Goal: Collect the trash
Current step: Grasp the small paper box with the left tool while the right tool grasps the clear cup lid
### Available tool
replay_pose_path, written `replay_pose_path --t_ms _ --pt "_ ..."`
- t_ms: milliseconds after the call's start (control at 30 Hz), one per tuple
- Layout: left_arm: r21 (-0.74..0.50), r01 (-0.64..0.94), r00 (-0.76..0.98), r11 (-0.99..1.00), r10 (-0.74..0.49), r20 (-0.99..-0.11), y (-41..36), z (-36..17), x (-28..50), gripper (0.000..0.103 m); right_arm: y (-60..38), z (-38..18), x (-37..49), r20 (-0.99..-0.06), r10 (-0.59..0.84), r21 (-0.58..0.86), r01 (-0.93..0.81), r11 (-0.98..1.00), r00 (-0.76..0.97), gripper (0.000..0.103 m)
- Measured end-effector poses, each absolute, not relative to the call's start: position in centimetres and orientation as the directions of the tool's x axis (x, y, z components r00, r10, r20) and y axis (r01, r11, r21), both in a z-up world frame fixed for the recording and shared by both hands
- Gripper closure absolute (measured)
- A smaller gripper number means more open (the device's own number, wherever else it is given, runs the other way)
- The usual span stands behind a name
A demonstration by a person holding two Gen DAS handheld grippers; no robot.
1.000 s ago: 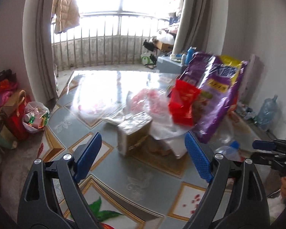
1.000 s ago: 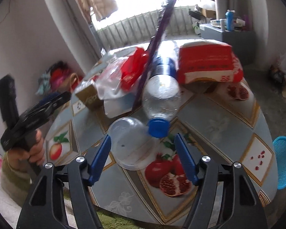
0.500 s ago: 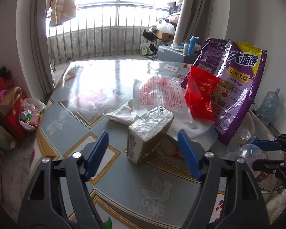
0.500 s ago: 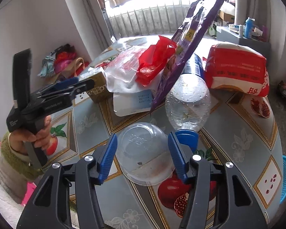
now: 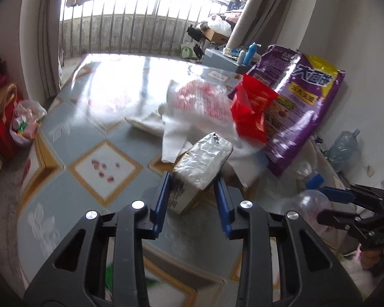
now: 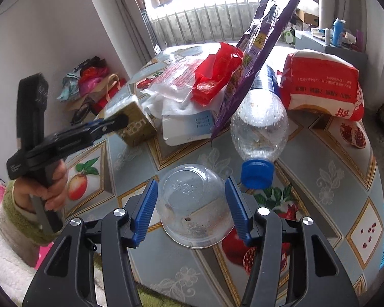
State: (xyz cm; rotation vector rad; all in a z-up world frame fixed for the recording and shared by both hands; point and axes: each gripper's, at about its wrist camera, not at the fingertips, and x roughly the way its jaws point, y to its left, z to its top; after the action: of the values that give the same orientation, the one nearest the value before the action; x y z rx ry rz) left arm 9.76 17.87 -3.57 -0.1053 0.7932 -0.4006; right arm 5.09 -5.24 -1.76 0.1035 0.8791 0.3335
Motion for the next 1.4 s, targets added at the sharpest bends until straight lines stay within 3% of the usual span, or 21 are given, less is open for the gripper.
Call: replay_pose_path --t_ms 167,300,400,500,900,1400 --pt "-0.262 0.305 0.6 0.916 -0.398 -0.693 17.5 -3.5 6.9 0.071 -5.3 -1.8 4.3 -0.743 0.34 0.233 -0.254 0.939 0.576 0.05" --pt "-0.209 0.301 0.626 0.93 -0.358 -0.693 17.0 -3.5 6.2 0.063 -5.3 -1.7 4.4 -0.738 0.347 0.237 -0.258 0.937 0.58 0.049" --pt "-0.182 0.314 0.628 0.932 -0.348 -0.696 16.5 -3.7 6.4 0.059 -5.3 -1.7 4.4 -0.737 0.346 0.234 -0.261 0.937 0.581 0.039" --pt "-0.152 0.326 0.63 0.933 -0.334 -0.701 16.0 -3.9 6.7 0.058 -5.0 -1.7 4.5 -0.738 0.338 0.218 -0.267 0.939 0.584 0.036" --pt "-0.111 0.337 0.627 0.935 -0.311 -0.714 15.1 -4.9 7.3 0.059 -4.9 -3.1 5.3 -0.764 0.338 0.235 -0.251 0.939 0.549 0.035" --pt "-0.115 0.341 0.629 0.933 -0.317 -0.71 15.0 -4.1 6.9 0.07 -5.9 -2.9 4.9 -0.743 0.367 0.268 -0.254 0.929 0.559 0.038"
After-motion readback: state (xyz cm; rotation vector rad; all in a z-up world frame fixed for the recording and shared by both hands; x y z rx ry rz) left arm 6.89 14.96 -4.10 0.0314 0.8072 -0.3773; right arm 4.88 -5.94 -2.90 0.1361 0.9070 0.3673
